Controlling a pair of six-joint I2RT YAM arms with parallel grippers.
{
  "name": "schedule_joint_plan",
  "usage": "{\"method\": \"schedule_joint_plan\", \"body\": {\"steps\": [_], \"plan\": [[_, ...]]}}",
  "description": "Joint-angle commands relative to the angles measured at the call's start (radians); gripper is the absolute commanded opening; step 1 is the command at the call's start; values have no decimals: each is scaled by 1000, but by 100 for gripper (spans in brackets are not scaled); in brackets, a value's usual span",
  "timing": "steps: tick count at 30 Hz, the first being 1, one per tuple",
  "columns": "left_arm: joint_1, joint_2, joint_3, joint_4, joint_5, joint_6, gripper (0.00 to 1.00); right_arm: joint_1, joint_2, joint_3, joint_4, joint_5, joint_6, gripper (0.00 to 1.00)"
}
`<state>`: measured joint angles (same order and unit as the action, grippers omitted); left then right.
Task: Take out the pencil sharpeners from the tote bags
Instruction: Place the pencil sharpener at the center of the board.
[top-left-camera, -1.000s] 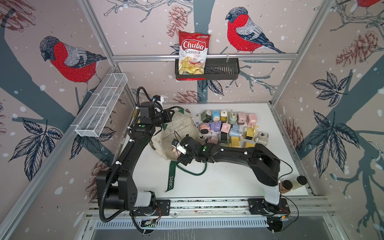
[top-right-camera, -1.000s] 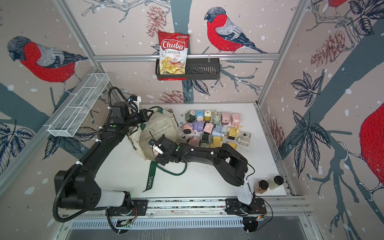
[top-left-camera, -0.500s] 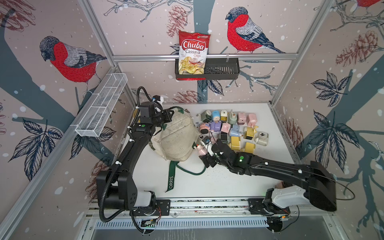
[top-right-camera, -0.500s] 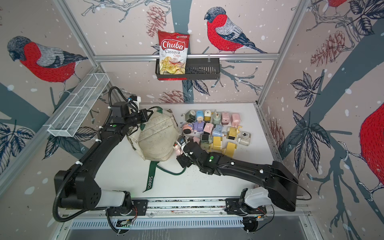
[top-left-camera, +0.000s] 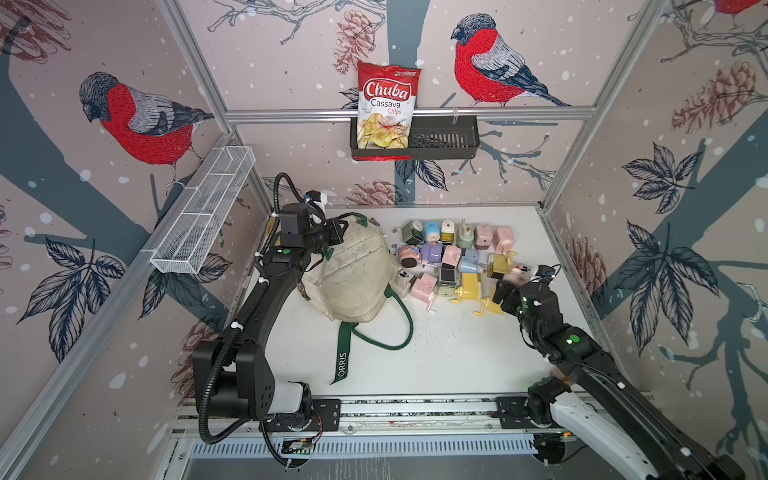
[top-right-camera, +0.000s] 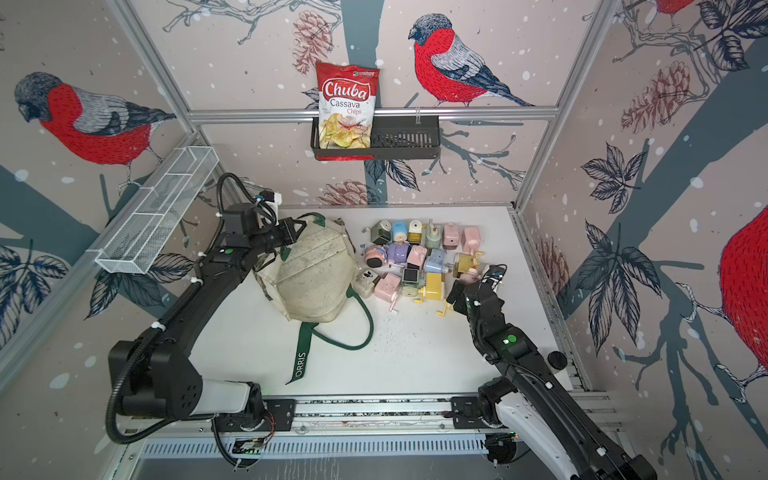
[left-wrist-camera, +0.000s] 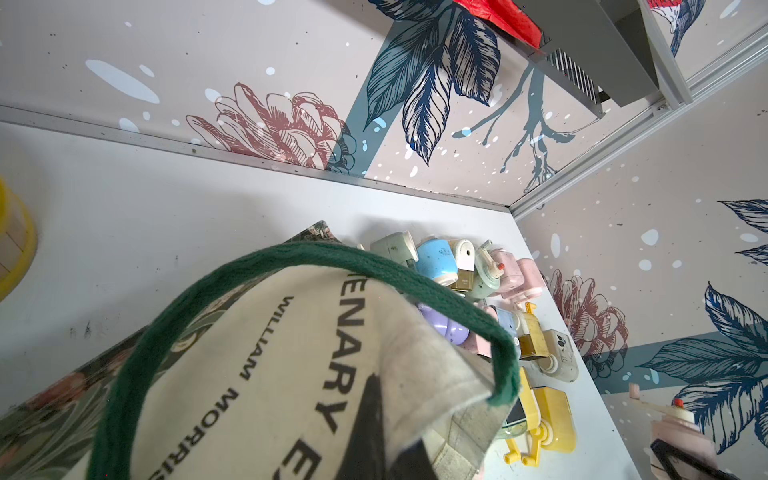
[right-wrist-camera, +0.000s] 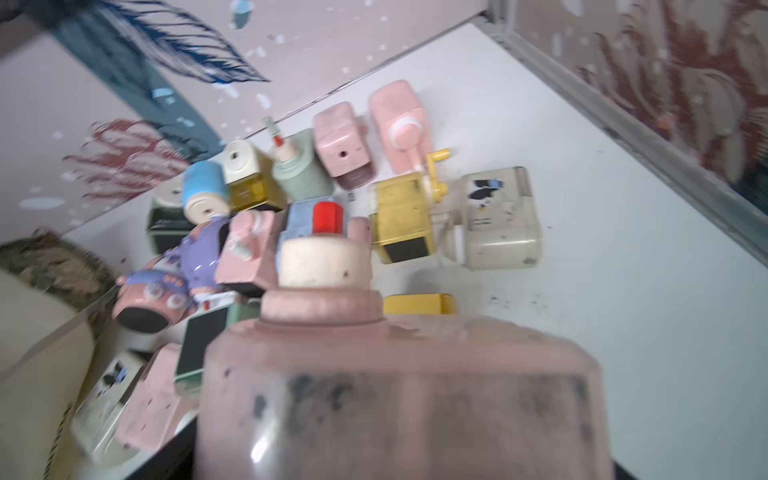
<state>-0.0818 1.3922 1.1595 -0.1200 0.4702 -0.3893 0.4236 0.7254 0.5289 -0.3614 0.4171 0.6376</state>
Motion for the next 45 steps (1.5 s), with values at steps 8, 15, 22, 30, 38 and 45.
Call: {"method": "schedule_joint_plan", "body": {"steps": [8, 15, 22, 30, 38, 45], "plan": [[-1, -2, 5, 34, 15, -3, 0, -276, 169, -66, 34, -86, 177, 74], [-1, 1, 6, 31, 16, -4, 0, -358, 256, -87, 99, -137, 136, 79], [-1, 4, 7, 31, 19, -4, 0, -401, 357, -62, 125, -220, 107, 84], [-1, 2, 8, 28, 16, -2, 0, -403, 468, -42, 141, -222, 76, 95], [-1, 7, 8, 28, 15, -2, 0, -400, 487, -33, 135, -233, 49, 100], [-1, 10, 6, 29, 14, -4, 0, -294, 370, 81, 3, -115, 18, 100]]}}
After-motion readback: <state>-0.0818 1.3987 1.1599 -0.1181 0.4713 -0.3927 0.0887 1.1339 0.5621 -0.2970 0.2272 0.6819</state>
